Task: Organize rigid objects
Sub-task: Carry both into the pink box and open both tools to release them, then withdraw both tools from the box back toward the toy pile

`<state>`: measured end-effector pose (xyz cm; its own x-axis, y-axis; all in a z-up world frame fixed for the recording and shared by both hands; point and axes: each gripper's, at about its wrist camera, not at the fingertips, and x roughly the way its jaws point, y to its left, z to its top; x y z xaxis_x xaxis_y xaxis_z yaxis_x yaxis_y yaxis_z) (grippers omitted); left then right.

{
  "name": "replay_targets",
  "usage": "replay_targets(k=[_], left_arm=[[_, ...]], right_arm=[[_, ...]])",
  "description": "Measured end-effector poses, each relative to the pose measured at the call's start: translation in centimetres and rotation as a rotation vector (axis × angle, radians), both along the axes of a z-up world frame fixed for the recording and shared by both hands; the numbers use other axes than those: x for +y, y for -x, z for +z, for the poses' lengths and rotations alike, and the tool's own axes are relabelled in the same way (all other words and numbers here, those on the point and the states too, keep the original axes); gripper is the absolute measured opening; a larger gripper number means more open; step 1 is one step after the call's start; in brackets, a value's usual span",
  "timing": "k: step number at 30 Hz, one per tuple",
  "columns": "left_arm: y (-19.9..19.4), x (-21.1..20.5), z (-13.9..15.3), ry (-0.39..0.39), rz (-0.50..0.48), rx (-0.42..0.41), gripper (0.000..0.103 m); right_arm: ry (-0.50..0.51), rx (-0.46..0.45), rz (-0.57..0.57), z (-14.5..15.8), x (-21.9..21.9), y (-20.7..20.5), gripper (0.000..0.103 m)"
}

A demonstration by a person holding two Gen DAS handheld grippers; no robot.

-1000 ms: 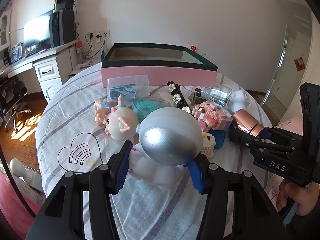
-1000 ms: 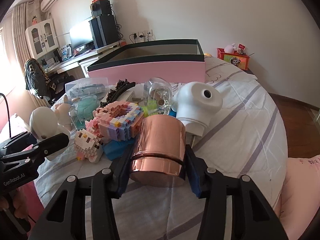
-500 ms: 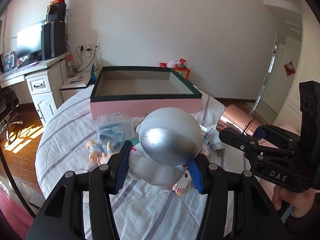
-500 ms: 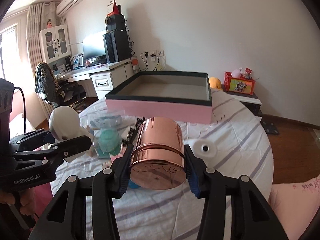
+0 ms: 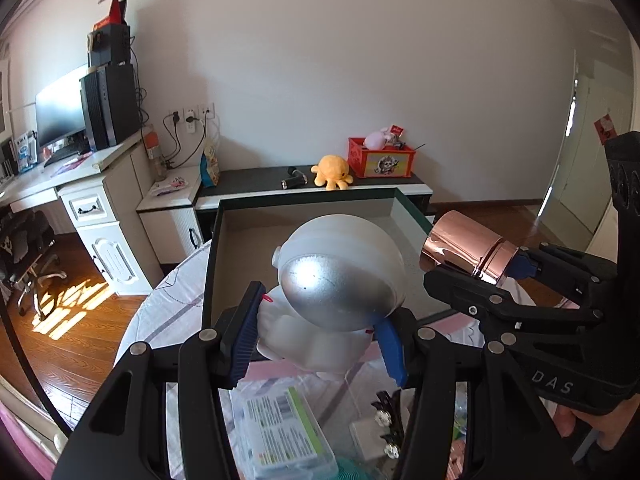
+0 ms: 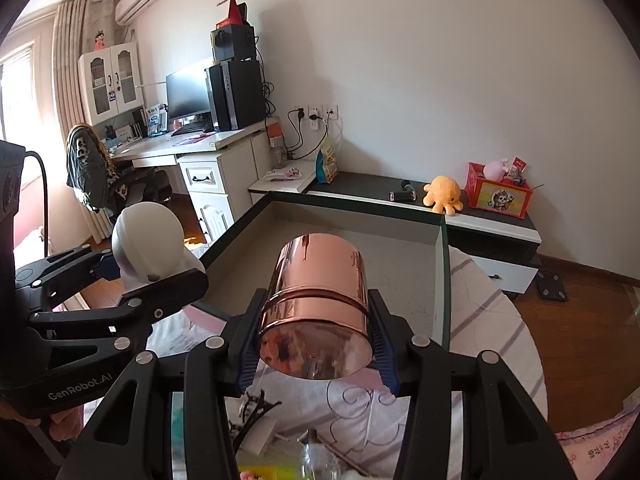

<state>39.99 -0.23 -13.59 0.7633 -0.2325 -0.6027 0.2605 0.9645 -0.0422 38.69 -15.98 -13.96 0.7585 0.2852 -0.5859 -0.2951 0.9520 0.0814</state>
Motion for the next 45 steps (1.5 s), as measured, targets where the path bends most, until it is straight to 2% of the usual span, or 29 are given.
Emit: replay_targets(k=[7, 11, 13, 16, 17, 18, 19, 21, 24, 26, 28, 32, 35, 40, 45], left_arm=[[-7.5, 0.1, -3.7, -0.038, 0.034, 0.159, 0.054], [-8.4, 0.0, -5.7, -0.061, 0.051, 0.209, 0.054], [-8.7, 0.0, -6.1, -0.055, 0.053, 0.232, 0.054], [-9.1, -0.5, -6.6, -0.094, 0.066, 0.266, 0.056], [-9.0, -0.6, -6.6, -0.095, 0.070, 0.261, 0.059], [-8.9, -0.5, -6.4, -0.097, 0.084, 0.257, 0.067], [-8.7, -0.3, -6.2, -0.094, 0.100, 0.250, 0.072], [-8.1, 0.2, -5.3, -0.080, 0.105, 0.224, 0.078], [-6.4, 1.0, -3.6, -0.060, 0.111, 0.180, 0.084], [-4.3, 1.5, -1.9, -0.044, 0.117, 0.119, 0.086], [-1.4, 2.0, -0.2, -0.027, 0.138, 0.043, 0.090], [5.3, 2.7, 2.7, -0.008, 0.181, -0.116, 0.102], [10.4, 3.1, 4.2, -0.004, 0.198, -0.207, 0.103], [17.8, 3.1, 5.6, -0.015, 0.227, -0.311, 0.103], [23.7, 2.9, 6.2, -0.011, 0.219, -0.375, 0.103]], right_arm=[[0.004, 0.162, -0.019, -3.8, 0.4, -6.7, 0.049], [-0.002, 0.249, -0.006, -5.9, 0.7, -8.1, 0.049], [0.014, 0.251, -0.014, -6.1, 0.6, -8.2, 0.049], [0.049, 0.286, -0.034, -6.6, 1.0, -8.5, 0.050], [0.045, 0.303, -0.038, -6.8, 0.9, -8.6, 0.050], [0.035, 0.310, -0.042, -6.8, 0.7, -8.6, 0.050], [0.028, 0.303, -0.047, -6.7, 0.5, -8.3, 0.050], [0.006, 0.289, -0.051, -6.2, 0.1, -7.8, 0.052], [-0.022, 0.262, -0.085, -5.1, -0.7, -6.7, 0.067], [-0.044, 0.224, -0.085, -3.9, -0.9, -5.0, 0.072], [-0.057, 0.179, -0.098, -2.5, -1.1, -3.0, 0.081], [-0.072, 0.042, -0.104, 0.9, -1.0, 3.0, 0.083], [-0.048, -0.072, -0.133, 3.1, -0.7, 8.0, 0.086], [-0.032, -0.198, -0.181, 5.1, -0.1, 15.4, 0.087], [-0.045, -0.263, -0.212, 5.8, -0.6, 21.5, 0.087]])
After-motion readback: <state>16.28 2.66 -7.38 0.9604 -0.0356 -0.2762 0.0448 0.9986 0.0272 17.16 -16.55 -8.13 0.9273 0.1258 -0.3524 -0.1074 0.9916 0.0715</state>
